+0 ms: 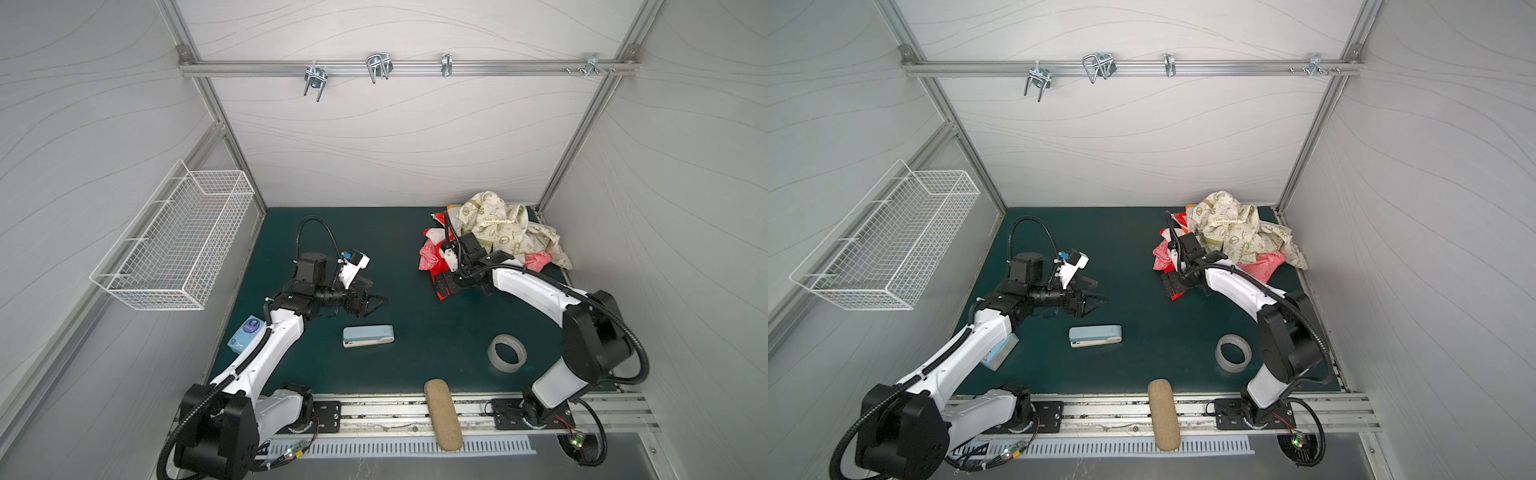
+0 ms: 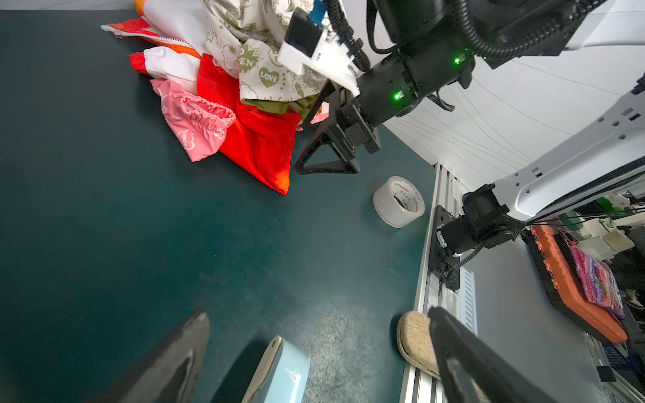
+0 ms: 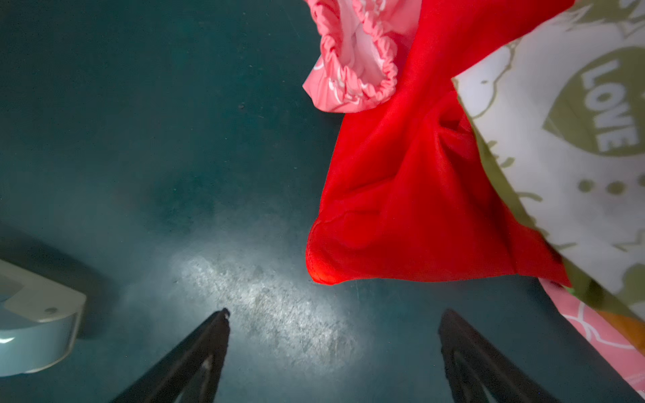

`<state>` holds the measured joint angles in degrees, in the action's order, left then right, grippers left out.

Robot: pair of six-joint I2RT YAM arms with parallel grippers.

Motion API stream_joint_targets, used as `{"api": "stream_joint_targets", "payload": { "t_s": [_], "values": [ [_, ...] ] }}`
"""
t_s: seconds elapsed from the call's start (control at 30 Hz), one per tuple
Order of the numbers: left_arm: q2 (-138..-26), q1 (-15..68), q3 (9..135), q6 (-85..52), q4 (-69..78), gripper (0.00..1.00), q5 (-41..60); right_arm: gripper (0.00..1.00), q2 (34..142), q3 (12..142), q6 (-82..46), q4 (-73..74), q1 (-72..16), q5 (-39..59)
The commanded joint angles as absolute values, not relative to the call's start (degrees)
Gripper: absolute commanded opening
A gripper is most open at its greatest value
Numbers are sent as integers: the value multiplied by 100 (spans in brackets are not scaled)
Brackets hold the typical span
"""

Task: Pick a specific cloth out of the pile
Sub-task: 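Reach the right gripper into the pile and grasp the red cloth, then lift the red cloth high with the right gripper, pulling the rainbow-striped cloth out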

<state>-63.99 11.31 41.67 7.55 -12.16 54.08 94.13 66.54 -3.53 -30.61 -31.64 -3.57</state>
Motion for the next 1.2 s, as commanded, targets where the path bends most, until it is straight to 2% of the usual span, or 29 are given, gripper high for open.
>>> {"api": "stream_joint_targets", "payload": {
  "t_s": [0.0,0.1,0.37,0.53,0.67,0.9,0.97,1.0,1.17],
  "values": [
    [-6292,1185,4418,949,-1230,99,5563,95,9772,6749,-461,-3249,-3193,-1028],
    [-6284,1217,4421,962,-1256,99,5563,96,10010,6753,-510,-3120,-3160,-1380],
    [-6232,1266,4430,1039,-1324,99,5546,99,10431,6917,-589,-2720,-2911,-1030],
    [-6225,1280,4430,1055,-1345,99,5522,95,10666,7051,-677,-2549,-2848,-834],
    [-6209,1283,4429,1072,-1362,99,5527,72,10868,7139,-716,-2591,-2848,-625],
    [-6155,1305,4404,1090,-1362,99,5490,16,10723,7062,-753,-2628,-2848,-679],
    [-6157,1310,4403,1090,-1362,99,5479,3,10621,7042,-747,-2665,-2848,-723],
    [-6147,1318,4408,1090,-1374,99,5478,0,10555,7057,-734,-2692,-2848,-752],
    [-6114,1336,4408,1098,-1376,99,5460,0,10004,7189,-609,-2992,-2839,-977]
  ]
}}
